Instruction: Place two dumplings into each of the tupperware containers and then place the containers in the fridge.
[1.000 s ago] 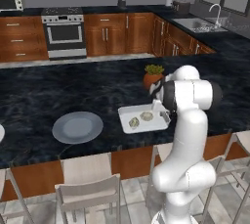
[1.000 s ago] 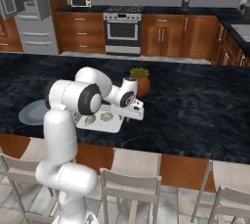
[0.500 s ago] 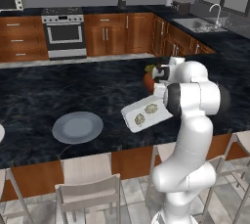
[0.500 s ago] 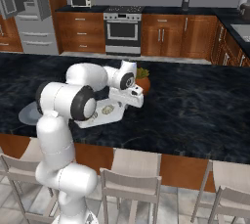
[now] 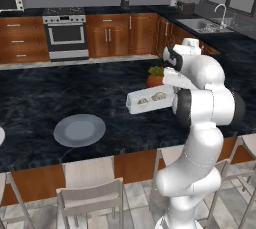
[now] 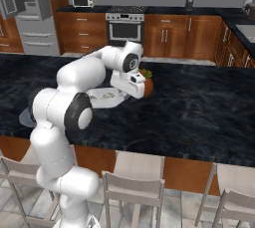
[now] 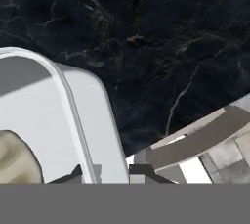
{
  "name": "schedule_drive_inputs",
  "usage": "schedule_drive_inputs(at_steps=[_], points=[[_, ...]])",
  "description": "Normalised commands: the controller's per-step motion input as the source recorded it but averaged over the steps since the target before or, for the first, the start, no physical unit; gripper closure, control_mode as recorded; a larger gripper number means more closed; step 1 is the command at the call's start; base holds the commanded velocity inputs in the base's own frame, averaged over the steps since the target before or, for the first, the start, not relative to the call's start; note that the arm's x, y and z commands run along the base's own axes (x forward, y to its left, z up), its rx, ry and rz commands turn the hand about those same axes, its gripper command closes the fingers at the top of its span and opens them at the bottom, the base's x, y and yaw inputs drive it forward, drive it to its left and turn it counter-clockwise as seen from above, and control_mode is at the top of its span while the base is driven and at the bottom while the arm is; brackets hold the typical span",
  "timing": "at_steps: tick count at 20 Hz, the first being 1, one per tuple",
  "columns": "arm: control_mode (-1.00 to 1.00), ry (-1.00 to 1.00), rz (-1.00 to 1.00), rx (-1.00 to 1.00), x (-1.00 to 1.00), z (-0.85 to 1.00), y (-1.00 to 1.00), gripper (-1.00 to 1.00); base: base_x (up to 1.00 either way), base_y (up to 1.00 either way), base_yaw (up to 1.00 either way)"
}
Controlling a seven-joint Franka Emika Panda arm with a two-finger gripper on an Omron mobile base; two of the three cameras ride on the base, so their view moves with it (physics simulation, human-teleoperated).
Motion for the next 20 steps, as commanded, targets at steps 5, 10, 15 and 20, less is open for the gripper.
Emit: schedule_drive_inputs(at_steps=[5, 10, 15, 20], points=[[-1.00, -0.08, -0.56, 0.09, -1.00, 0.40, 0.23, 1.00, 0.00, 0.00, 0.00], [-1.00, -0.29, -0.58, -0.01, -1.00, 0.43, 0.63, 1.00, 0.00, 0.00, 0.00], [-1.00, -0.24, -0.52, -0.03, -0.97, 0.42, 0.58, 1.00, 0.00, 0.00, 0.00], [-1.00, -0.03, -0.41, -0.03, -0.89, 0.32, 0.52, 1.00, 0.00, 0.00, 0.00]])
